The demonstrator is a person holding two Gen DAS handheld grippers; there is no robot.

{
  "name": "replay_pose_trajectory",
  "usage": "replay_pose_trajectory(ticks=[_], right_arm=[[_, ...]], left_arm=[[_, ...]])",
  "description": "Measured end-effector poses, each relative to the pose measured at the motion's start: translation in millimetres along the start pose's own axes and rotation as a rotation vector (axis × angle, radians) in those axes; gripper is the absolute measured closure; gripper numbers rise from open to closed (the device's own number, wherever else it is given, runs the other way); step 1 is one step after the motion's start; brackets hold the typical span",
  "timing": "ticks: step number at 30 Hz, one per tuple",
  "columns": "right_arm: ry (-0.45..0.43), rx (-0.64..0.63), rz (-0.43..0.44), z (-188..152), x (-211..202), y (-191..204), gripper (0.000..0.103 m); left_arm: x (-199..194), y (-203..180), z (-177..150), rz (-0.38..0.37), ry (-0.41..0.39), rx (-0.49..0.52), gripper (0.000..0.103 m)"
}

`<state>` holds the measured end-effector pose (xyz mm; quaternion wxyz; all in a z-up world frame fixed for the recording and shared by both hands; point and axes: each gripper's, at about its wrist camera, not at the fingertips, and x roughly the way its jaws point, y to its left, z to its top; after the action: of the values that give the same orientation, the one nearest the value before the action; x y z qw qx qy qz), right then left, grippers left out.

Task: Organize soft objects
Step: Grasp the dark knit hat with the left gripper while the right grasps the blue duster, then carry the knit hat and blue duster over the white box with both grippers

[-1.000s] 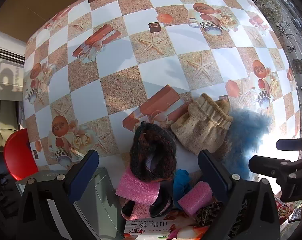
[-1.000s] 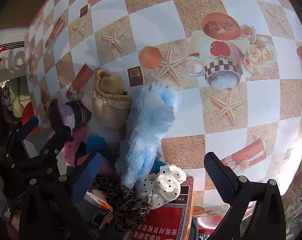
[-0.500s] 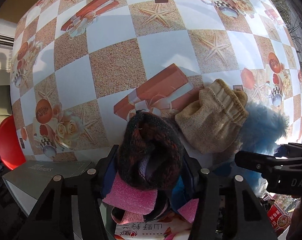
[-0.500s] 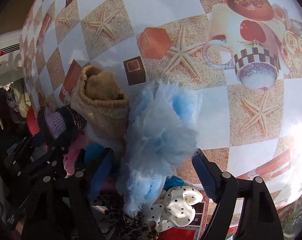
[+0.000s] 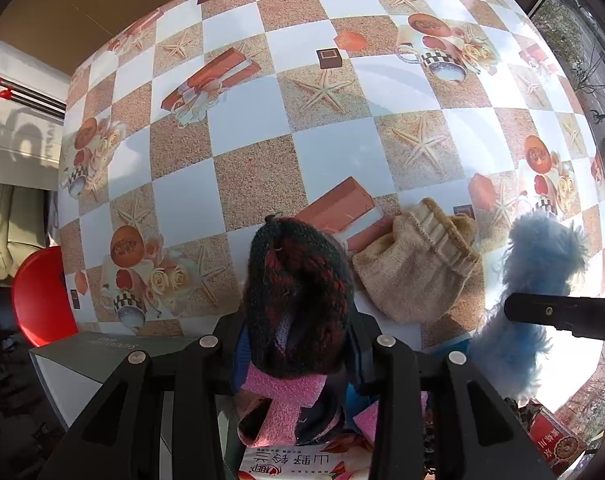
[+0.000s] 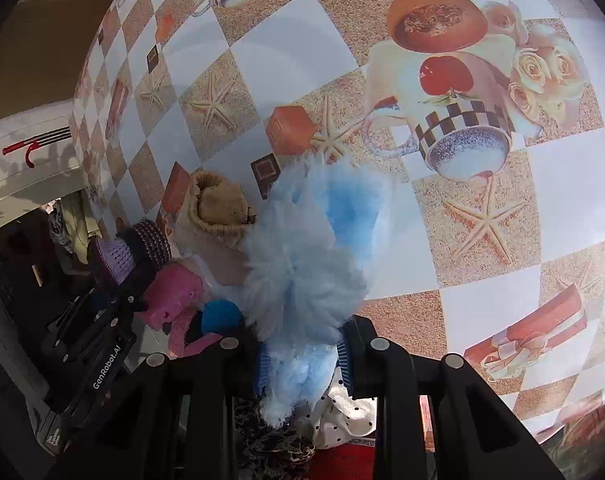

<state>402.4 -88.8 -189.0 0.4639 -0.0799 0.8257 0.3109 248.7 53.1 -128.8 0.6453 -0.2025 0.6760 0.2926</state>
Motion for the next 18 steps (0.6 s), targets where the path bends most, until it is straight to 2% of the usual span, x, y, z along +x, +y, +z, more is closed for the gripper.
replay_pose_trajectory(ticks=[9, 18], right_arm=[[-0.127, 0.033, -0.009, -6.6, -44.6, -17.7, 0.074], [-0.227, 0.024, -0.011, -24.5, -86.1, -36.6, 0.074]], left_arm=[[-24.9, -4.9, -6.6, 0.042, -0.085, 0.019, 0.062], [-51.8, -2.2, -26.9, 0.029, -0.139, 0.018, 0.062]])
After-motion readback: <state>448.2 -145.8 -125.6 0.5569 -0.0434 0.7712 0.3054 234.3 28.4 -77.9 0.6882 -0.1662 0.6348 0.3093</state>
